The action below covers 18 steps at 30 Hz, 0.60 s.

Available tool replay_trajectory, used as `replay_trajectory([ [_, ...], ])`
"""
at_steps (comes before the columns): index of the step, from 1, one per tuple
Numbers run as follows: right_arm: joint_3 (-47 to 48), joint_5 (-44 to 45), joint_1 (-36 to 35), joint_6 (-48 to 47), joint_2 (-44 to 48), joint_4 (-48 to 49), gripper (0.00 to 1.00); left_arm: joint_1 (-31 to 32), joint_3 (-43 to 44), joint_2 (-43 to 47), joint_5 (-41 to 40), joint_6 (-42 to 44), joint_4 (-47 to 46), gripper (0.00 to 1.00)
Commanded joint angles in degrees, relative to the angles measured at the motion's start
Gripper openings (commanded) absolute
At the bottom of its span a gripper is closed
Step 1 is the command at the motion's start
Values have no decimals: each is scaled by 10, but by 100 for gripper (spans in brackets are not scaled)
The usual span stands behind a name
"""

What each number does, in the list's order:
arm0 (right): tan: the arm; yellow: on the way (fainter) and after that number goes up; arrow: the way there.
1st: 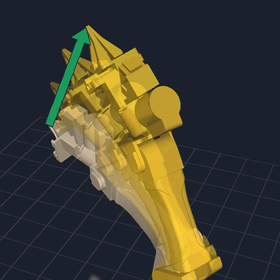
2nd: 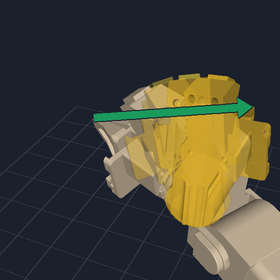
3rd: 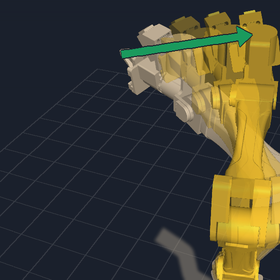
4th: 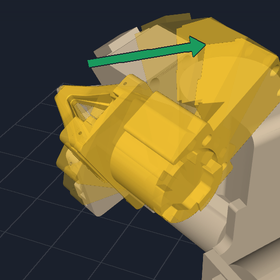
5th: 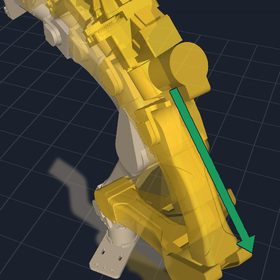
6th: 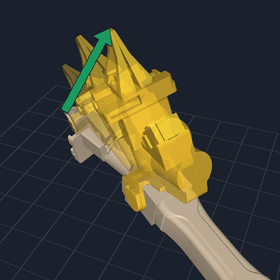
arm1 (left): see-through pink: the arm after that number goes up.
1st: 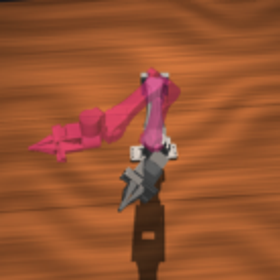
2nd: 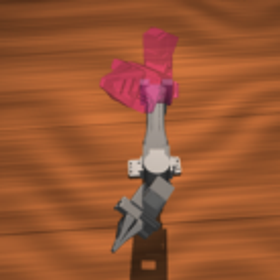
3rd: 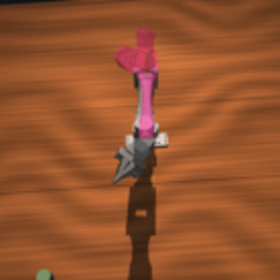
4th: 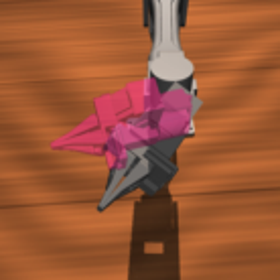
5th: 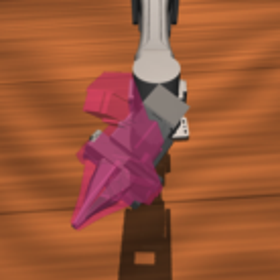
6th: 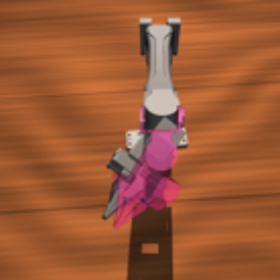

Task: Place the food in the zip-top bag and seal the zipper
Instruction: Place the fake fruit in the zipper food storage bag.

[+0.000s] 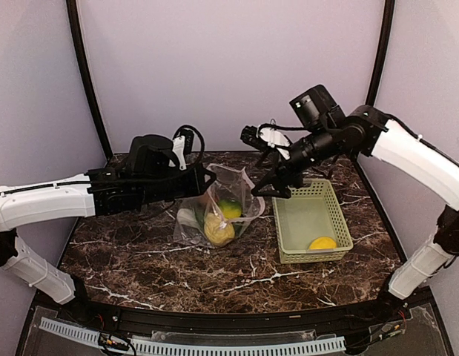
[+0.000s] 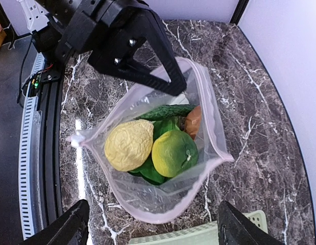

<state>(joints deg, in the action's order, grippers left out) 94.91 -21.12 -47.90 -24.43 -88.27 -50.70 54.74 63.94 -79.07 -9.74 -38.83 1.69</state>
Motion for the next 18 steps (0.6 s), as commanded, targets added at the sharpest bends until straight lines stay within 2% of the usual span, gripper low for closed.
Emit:
replay_trajectory([
  [1, -24, 23, 33, -13, 59, -27, 84, -1, -27, 91, -52, 22, -45, 1],
  [2, -33, 15, 52, -17, 69, -36, 83, -2, -30, 91, -62, 34, -46, 1],
  [4, -58, -8, 107, -34, 87, -58, 82, -14, -1, 55, -102, 60, 52, 1],
  [5, -76, -19, 136, -47, 94, -67, 81, -18, 53, 14, -89, 59, 148, 1],
  [6, -97, -30, 165, -64, 103, -76, 81, -14, 100, -1, -62, 63, 175, 1],
  [7, -121, -35, 189, -83, 111, -85, 80, 4, 111, -19, -10, 84, 180, 1],
  [9, -165, -28, 225, -116, 124, -95, 79, 20, 112, -26, -5, 112, 159, 1],
  [11, -197, -15, 245, -137, 130, -100, 79, 20, 121, -34, -44, 116, 184, 1],
  [13, -220, -9, 253, -149, 131, -102, 78, 20, 130, -27, -46, 122, 186, 1],
  [18, -247, 16, 256, -175, 112, -114, 76, 10, 62, 8, -107, 110, 139, 1],
])
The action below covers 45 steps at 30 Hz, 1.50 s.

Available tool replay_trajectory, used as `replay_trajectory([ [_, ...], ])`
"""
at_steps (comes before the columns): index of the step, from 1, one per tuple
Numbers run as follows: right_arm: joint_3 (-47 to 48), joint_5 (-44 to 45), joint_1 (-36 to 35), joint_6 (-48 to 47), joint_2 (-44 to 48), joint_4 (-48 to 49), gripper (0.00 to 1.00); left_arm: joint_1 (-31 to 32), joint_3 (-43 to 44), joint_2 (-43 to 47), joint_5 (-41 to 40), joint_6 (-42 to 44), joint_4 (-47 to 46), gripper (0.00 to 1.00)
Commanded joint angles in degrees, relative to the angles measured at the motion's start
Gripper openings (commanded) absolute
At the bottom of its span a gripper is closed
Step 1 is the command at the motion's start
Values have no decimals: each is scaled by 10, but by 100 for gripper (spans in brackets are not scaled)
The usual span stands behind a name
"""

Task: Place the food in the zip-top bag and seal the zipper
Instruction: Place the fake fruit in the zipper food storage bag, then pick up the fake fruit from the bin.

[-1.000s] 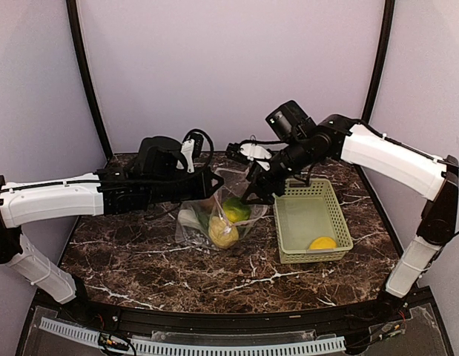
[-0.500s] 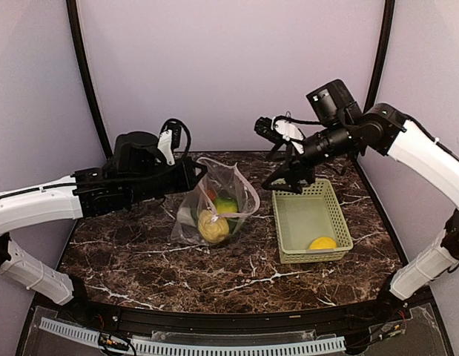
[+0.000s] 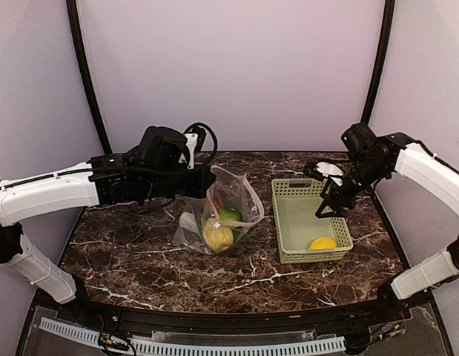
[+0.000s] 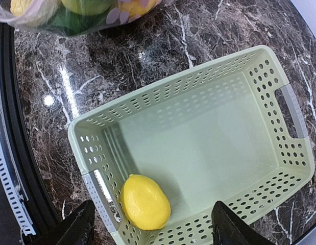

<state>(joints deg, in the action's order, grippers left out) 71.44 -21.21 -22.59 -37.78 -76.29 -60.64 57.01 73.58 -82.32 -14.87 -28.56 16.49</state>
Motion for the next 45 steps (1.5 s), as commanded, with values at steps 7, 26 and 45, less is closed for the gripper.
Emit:
replay_trajectory([
  [7, -20, 55, 5, -77, -37, -18, 75, -15, -125, 75, -18, -2, -103, 1],
  [26, -61, 131, 11, -131, -102, -22, 72, -14, -131, 74, 2, -11, -106, 1],
  [45, -79, 77, 11, -152, -167, -58, 60, -14, -134, 69, 12, -14, -106, 1],
])
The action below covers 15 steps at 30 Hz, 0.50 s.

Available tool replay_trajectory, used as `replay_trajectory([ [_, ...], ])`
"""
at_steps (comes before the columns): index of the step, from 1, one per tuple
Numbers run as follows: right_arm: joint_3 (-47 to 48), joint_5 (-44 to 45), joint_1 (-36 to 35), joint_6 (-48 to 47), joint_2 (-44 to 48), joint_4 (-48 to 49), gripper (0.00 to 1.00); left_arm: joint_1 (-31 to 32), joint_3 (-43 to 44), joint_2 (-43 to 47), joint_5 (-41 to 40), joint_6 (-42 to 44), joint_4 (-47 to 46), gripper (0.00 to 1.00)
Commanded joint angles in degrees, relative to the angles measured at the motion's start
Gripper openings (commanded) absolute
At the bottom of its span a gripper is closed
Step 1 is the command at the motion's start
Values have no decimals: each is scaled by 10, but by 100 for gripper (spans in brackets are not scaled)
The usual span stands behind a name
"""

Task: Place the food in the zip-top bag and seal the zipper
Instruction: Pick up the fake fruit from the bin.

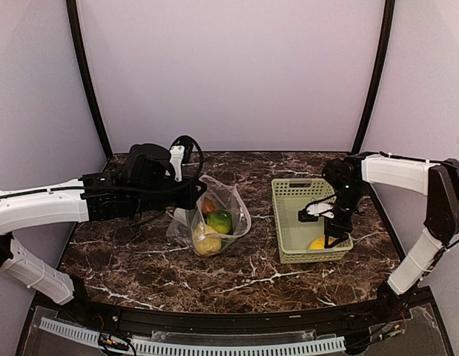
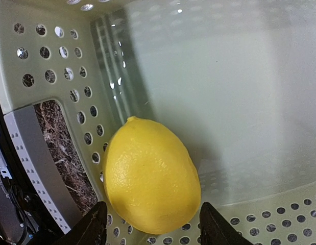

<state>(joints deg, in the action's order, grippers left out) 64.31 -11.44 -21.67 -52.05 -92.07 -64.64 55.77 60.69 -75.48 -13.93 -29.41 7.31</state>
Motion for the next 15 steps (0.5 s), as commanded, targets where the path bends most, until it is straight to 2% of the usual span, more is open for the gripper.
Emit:
replay_trajectory([
  [1, -8, -23, 1, -11, -12, -20, 60, -2, -5, -1, 3, -6, -14, 1],
  [15, -27, -23, 1, 1, -48, 13, 61, -2, -2, -8, 11, -7, -16, 1],
])
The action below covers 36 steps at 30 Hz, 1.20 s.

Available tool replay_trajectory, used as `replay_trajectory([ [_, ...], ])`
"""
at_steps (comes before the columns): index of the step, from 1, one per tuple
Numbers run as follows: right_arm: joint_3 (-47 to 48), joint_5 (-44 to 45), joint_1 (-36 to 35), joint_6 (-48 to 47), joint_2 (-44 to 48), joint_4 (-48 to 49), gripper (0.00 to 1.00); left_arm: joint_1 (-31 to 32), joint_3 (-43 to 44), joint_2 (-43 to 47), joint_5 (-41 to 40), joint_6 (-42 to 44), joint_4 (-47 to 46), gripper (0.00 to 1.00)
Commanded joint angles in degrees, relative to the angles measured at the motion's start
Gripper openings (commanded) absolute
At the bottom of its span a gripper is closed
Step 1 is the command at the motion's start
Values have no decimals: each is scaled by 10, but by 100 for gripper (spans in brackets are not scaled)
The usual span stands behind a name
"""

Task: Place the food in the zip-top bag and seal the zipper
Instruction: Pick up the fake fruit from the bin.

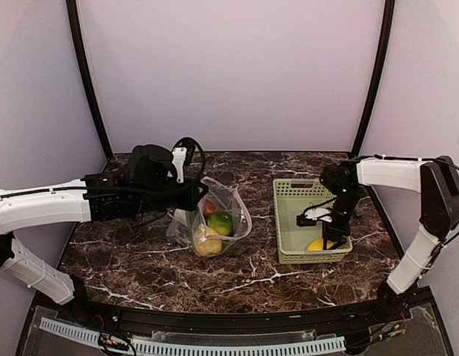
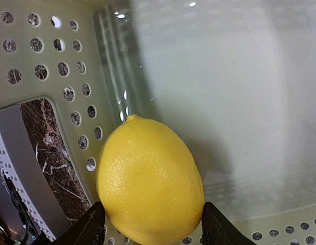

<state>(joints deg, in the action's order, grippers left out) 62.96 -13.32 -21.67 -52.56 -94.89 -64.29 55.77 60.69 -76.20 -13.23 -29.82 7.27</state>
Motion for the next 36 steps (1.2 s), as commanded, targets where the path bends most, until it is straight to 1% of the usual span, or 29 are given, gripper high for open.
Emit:
replay_trajectory([
  [1, -13, -5, 1, 7, -23, 12, 62, -1, -2, -2, 4, -3, -16, 1],
  [7, -7, -4, 1, 19, -37, 26, 60, -2, -5, 0, 15, -3, -21, 1],
  [14, 5, -1, 1, 29, -35, 27, 44, -2, -5, -2, 16, -1, -23, 1],
  [19, 32, -9, 1, 49, -25, 12, 38, -2, -6, -2, 13, 0, -24, 1],
  [25, 88, -31, 1, 68, -2, -18, 37, -2, -8, -3, 13, 0, -28, 1],
  [31, 140, -77, -3, 90, 12, -46, 37, -2, -8, 1, 11, 0, -27, 1],
  [36, 178, -109, -35, 109, 33, -64, 37, -2, 11, -3, 14, 6, -27, 1],
])
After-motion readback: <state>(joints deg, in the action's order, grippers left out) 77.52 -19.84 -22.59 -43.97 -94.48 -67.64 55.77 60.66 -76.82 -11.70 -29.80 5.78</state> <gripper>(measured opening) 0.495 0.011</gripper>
